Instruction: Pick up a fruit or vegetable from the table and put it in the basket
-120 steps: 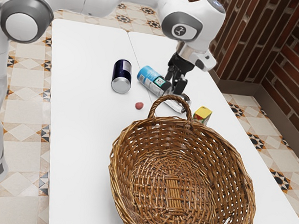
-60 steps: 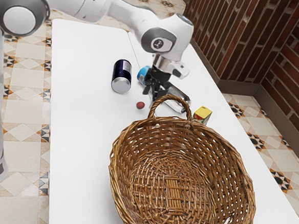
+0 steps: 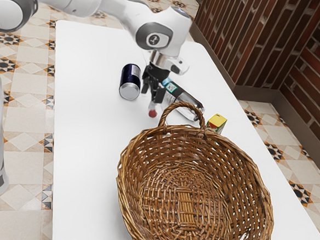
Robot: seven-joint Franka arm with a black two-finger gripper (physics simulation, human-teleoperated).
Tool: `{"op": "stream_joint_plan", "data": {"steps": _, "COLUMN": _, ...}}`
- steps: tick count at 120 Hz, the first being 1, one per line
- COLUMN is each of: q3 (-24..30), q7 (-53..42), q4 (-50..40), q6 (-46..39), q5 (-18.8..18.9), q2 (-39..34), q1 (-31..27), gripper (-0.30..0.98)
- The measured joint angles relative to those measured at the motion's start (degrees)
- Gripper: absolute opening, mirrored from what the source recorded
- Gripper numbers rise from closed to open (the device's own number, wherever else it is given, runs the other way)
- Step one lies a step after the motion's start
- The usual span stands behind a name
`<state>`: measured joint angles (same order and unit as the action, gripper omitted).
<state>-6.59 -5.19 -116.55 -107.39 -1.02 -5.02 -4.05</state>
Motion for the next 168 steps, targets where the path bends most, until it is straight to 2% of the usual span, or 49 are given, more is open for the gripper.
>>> {"op": "stream_joint_plan", "data": {"steps": 43, "q3": 2.0, "q7": -0.3, "q4": 0.5, "q6": -1.7, "q5": 0.8, "q2": 2.1, "q1": -3.9, "gripper": 0.69}}
{"op": "stream_joint_plan", "data": {"steps": 168, "q3": 2.7, "q7": -0.4, "q4": -0.1, "q6": -7.6, "q5": -0.8, "q2": 7.2, "q1": -3.9, "gripper": 0.69}}
